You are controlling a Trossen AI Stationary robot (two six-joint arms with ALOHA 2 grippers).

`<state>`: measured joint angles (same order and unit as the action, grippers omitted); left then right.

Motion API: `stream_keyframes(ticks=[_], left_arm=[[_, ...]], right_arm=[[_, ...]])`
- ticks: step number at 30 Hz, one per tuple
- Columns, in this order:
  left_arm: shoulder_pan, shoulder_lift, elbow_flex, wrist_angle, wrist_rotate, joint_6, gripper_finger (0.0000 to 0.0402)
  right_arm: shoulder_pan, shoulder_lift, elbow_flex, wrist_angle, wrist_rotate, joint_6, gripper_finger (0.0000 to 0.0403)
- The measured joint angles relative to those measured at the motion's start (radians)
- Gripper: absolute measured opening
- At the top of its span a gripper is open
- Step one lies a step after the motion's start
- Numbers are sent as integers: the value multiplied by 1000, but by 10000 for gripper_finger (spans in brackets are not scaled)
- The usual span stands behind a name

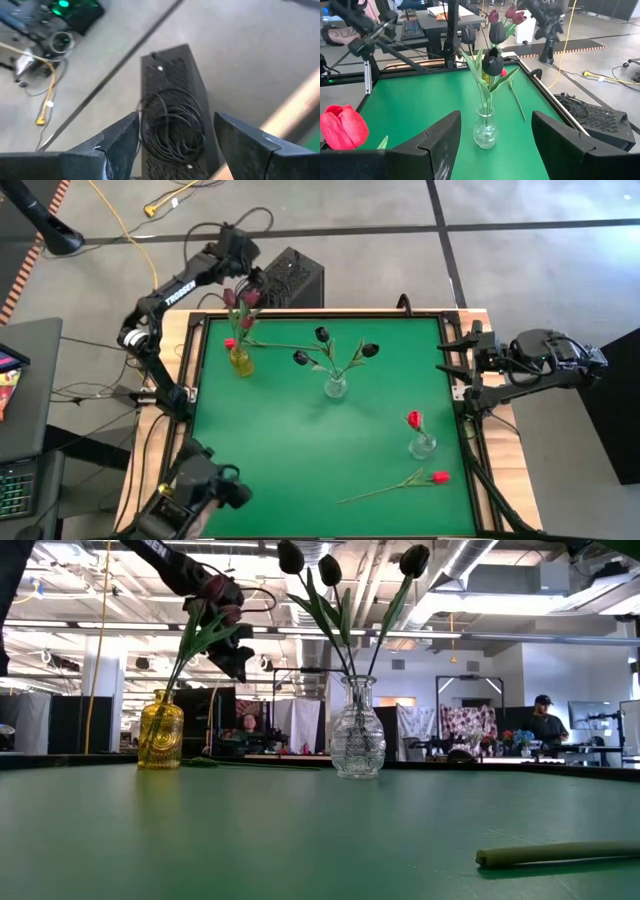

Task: Sort flowers into vase by color
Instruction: Put the top red flower into the right transparent vase

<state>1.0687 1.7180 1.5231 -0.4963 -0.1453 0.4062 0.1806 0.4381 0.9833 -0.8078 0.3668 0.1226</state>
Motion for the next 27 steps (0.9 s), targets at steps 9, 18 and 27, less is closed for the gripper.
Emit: stream_keyframes(ticks=[9,18,27], left_arm=[[77,50,-7,124,-2,-48,245],[61,192,-8,142,31,7,245],[34,217,-7,8,109,179,245]], right_arm=[[0,0,0,0,0,1,270],[0,0,0,1,0,10,270],[0,0,0,1,0,10,270]])
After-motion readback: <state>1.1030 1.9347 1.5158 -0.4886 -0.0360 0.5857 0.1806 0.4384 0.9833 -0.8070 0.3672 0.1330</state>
